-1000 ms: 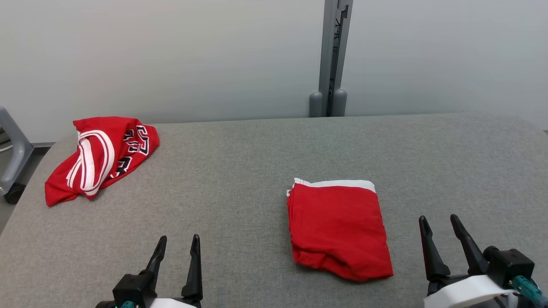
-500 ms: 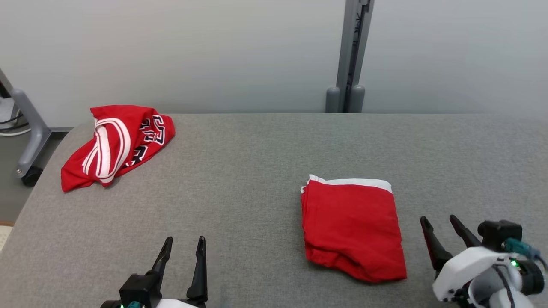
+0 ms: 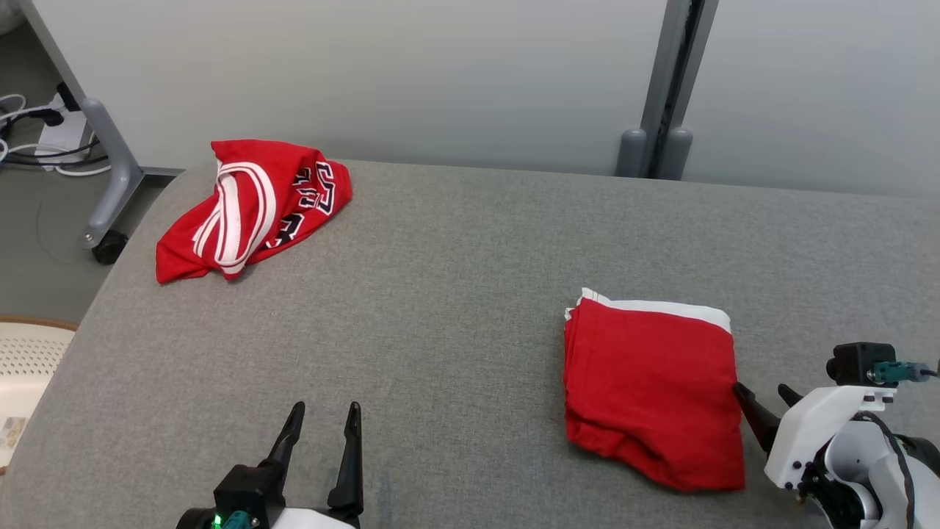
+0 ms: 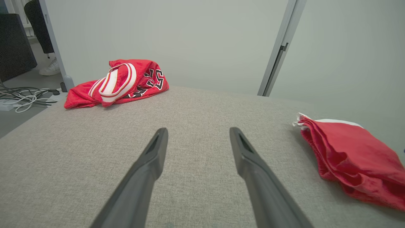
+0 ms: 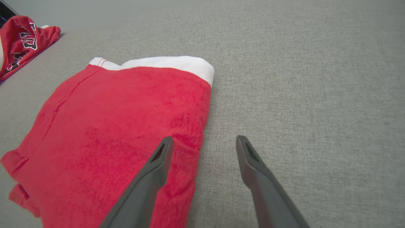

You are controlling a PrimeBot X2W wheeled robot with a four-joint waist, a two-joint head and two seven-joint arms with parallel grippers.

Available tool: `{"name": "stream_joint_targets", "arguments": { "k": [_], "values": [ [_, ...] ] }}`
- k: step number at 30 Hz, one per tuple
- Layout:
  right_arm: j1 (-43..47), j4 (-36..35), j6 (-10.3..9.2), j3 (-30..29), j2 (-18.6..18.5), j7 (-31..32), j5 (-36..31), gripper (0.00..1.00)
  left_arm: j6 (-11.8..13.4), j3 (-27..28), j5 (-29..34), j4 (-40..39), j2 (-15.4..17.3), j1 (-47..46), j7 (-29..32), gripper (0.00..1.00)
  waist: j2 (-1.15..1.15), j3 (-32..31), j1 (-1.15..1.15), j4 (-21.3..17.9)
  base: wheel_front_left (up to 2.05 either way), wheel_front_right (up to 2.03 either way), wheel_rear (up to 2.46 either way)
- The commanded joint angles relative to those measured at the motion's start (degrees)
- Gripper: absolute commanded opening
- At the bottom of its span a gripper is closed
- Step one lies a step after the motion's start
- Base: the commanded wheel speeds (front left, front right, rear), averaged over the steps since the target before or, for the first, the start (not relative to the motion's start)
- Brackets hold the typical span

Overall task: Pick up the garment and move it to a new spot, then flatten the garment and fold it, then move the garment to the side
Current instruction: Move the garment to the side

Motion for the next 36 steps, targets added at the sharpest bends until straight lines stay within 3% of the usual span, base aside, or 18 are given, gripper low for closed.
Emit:
{"name": "stream_joint_targets", "arguments": {
  "k": [1,12,14,15,16,17,19,20,21,30,36],
  "values": [
    [-0.93,1.03,0.01,0.50,-0.63,0.38,0.94,1.00,-0.37,0.09,0.37,-0.05,0.16,-1.58,-0.10,1.00,0.00,0.75,0.00,0.77,0.00,0.00,0.00],
    [-6.50,8.45,0.01,6.10,-1.34,3.32,8.47,1.00,-0.49,0.22,0.73,-0.37,0.11,-2.92,-0.10,1.00,0.00,3.85,0.00,2.99,0.00,0.00,0.00],
    [-7.06,9.19,0.01,7.37,-1.57,3.17,9.67,0.92,-0.49,0.33,0.77,-0.46,0.10,-3.23,-0.10,1.00,0.00,4.12,0.00,3.11,0.00,0.00,0.00],
    [-7.30,9.48,0.01,7.97,-1.58,3.20,10.16,0.84,-0.50,0.38,0.78,-0.51,0.09,-3.36,-0.10,1.00,0.00,4.21,0.00,3.13,0.00,0.00,0.00],
    [-7.52,9.69,0.01,8.61,-1.67,3.05,10.66,0.59,-0.45,0.45,0.84,-0.55,0.09,-3.43,-0.10,1.00,0.00,4.29,0.00,3.11,0.00,0.00,0.00],
    [-7.52,9.69,0.01,8.61,-1.67,3.05,10.66,0.59,-0.45,0.45,0.84,-0.55,0.09,-3.43,-0.10,1.00,0.00,4.29,0.00,3.11,0.00,0.00,0.00],
    [-7.95,9.87,0.01,9.90,-1.87,2.71,11.52,0.36,-0.38,0.55,0.92,-0.62,0.08,-3.53,-0.10,1.00,0.00,4.42,0.00,2.97,0.00,0.00,0.00],
    [-8.24,9.84,0.01,10.58,-2.06,2.63,11.95,0.22,-0.37,0.56,0.95,-0.67,0.08,-3.61,-0.10,1.00,0.00,4.48,0.00,2.84,0.00,0.00,0.00],
    [-8.49,9.81,0.01,11.28,-2.35,2.35,12.37,0.00,-0.41,0.51,1.01,-0.75,0.06,-3.66,-0.10,1.00,0.00,4.55,0.00,2.67,0.00,0.00,0.00],
    [-12.03,8.90,0.01,16.21,-5.80,-1.47,13.81,0.00,-0.91,0.20,1.47,-1.37,0.04,-4.58,-0.10,1.00,0.00,5.60,0.00,-1.38,0.00,0.00,0.00],
    [-14.57,9.32,0.01,18.26,-8.45,-3.78,14.58,0.00,-1.18,-0.45,1.99,-1.33,0.04,-5.21,-0.10,1.00,0.00,6.97,0.00,-8.10,0.00,0.00,0.00]
  ]
}}
